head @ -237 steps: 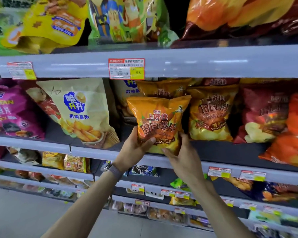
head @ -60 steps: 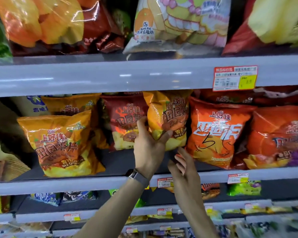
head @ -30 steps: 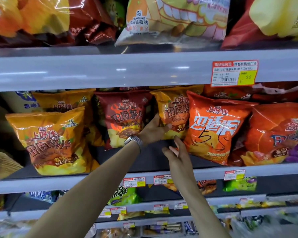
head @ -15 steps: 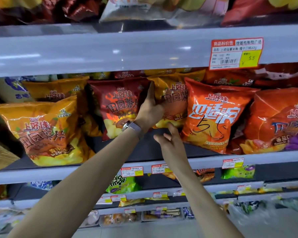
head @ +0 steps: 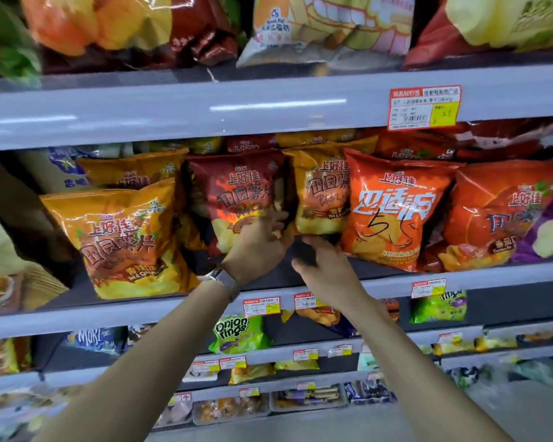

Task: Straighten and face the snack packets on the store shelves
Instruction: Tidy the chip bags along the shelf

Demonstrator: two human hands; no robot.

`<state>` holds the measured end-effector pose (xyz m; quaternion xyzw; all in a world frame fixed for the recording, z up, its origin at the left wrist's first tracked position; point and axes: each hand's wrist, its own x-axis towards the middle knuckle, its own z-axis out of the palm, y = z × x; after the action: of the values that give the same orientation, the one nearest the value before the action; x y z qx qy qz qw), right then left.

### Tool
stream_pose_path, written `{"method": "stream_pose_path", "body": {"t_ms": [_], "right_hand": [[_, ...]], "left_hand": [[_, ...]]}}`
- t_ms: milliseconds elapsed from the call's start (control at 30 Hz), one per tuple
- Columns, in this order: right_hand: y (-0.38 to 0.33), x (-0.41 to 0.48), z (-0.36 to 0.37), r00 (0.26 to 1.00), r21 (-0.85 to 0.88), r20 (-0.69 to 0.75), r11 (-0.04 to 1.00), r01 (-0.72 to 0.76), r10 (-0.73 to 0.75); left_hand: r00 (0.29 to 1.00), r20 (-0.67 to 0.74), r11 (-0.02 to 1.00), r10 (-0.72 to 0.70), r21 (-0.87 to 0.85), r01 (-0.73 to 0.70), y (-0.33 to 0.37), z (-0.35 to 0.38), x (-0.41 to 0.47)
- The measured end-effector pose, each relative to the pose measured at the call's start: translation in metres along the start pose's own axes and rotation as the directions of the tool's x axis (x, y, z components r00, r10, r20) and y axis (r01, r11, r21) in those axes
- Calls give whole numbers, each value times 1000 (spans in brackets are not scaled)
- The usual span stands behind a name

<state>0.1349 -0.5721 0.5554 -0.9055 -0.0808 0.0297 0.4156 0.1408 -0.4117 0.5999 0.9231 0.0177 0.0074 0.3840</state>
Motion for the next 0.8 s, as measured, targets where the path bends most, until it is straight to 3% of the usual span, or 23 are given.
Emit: {"method": "stream_pose_path", "body": {"t_ms": [200, 400, 567, 800], "right_hand": [[-23, -56, 5, 993, -377, -41, 922, 85, -108], [-34, -128, 9, 983, -568, -68, 817, 100, -168], [-20, -184, 18, 987, -618, -94, 785, 45, -130], [9, -210, -8, 988, -609, -134, 793, -25, -72]], "left_hand": [[999, 51, 968, 7, 251, -20, -22, -23, -87], [995, 76, 978, 59, 193, -73, -50, -17, -153], [994, 103, 952, 39, 300, -69, -57, 3, -196], [998, -34, 942, 55, 333, -40, -34, 21, -218]]}}
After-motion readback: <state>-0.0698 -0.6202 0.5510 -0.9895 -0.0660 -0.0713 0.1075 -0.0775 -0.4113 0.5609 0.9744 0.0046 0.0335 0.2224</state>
